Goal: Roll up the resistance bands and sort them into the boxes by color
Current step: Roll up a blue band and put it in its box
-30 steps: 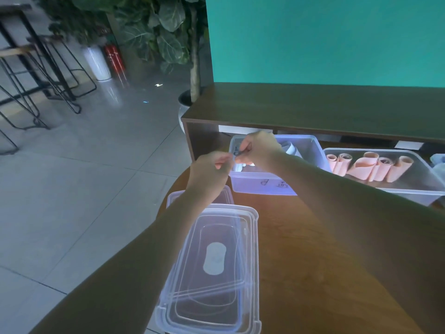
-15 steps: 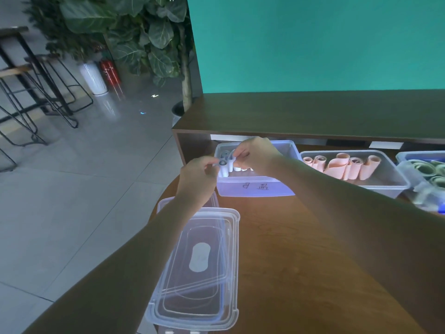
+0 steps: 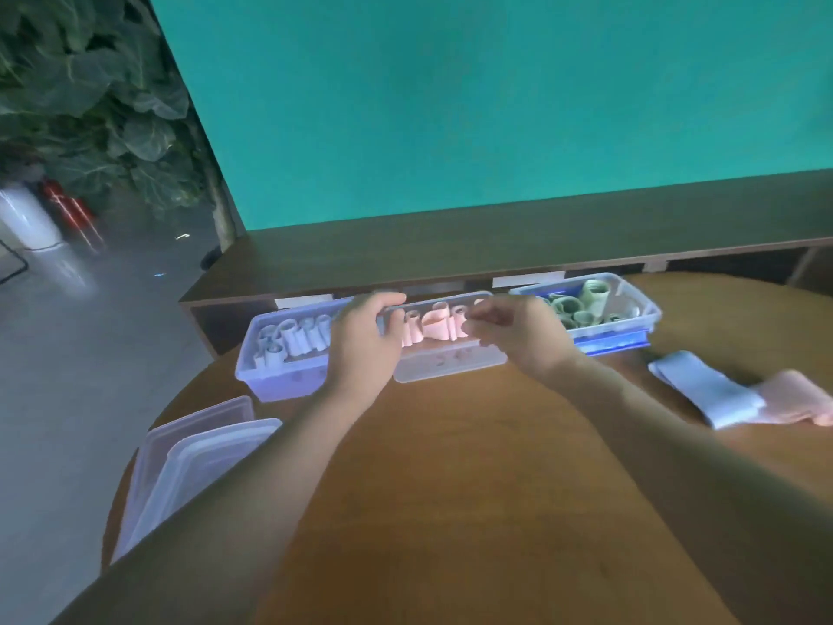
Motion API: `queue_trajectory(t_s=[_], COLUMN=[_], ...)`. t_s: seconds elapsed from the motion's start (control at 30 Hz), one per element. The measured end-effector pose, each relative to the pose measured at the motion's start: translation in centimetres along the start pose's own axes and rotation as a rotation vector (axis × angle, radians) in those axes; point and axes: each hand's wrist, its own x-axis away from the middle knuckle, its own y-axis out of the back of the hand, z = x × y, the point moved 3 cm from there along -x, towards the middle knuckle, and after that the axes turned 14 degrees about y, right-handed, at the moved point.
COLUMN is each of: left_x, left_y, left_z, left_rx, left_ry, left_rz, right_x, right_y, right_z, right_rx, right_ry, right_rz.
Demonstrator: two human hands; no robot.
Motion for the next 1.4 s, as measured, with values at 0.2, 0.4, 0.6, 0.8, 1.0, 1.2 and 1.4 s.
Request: queue_trajectory(t_s=[0.2,0.4,0.6,0.8,1.0,1.2,1.4], left_x=[6.0,12.1,14.0,14.3,14.5,13.7,13.4], left_y=[-11.3,-20.9,-26.3,-28.1,-25.9,-18.8,-8.9], left_z=[-8.2,-12.5,-14.2,-14.3,-15.2,-15.9,-15.5], left_rx=[0.029,-0.003,-0.111,0.069,0.276,0.374,0.370], left_ry=[-0.098,-0.032,0.084,0.262,0.304,0.269,0.193], left_rz=[0.283,0.554,0.677,0.707,0.674,0.499,0.348], right_x=[8.6,15.9,18.4,18.5,17.5,15.9,15.0], right_y=[12.2,19.0,20.8,20.9,20.2,18.7,15.5], right_z=[-6.6,-12.6,-16.9,-16.7,-14.3,-8.0,1.4], right_rx=[0.260,0.415,0.413,0.264,0.104,0.040,-0.060], right_ry=[-0.150,-0.203,-0.345,-0.310,-0.263,-0.144,-0.017], right_rz=[-0.284,-0.460,-0.335,-0.375,-0.365,-0.378,-0.296])
